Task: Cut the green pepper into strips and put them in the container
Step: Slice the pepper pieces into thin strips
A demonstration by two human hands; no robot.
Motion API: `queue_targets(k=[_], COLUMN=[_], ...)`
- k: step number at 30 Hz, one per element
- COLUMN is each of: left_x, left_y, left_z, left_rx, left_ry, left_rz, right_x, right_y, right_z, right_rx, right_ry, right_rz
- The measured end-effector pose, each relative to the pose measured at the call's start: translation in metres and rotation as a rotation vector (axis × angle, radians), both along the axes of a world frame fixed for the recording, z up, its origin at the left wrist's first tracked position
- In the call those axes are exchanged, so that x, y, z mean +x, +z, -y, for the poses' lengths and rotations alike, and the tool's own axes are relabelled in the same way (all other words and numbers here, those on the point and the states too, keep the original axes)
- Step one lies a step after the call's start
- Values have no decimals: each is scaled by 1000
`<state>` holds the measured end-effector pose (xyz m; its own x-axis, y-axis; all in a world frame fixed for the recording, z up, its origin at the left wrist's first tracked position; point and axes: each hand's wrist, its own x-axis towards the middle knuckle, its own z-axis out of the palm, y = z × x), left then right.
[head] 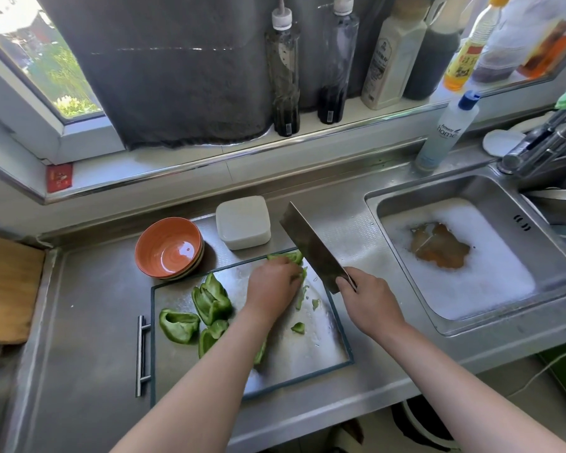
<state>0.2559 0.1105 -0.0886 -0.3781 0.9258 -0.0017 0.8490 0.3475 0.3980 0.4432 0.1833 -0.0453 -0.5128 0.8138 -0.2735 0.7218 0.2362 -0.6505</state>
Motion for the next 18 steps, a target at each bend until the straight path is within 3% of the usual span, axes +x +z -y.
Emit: queue_targets(k=[3, 10, 14, 16, 18], left_x=[5, -22, -24, -15, -5], left_y=[-4, -8, -8, -3, -3], left_z=[-8, 15, 31, 38, 42], left_rx=[-48, -105, 119, 93, -81], left_ry=[-16, 91, 161, 52, -206], left_rz=[-80, -62, 3, 93, 99], right_x=[0, -4, -9, -11, -11], right_y=[-1, -5, -3, -1, 2], right_z=[-2, 1, 6, 8, 10], right_rx=[10, 2, -1, -5, -2], right_ry=[16, 38, 48, 58, 64], right_rz=[4, -14, -21, -21, -12])
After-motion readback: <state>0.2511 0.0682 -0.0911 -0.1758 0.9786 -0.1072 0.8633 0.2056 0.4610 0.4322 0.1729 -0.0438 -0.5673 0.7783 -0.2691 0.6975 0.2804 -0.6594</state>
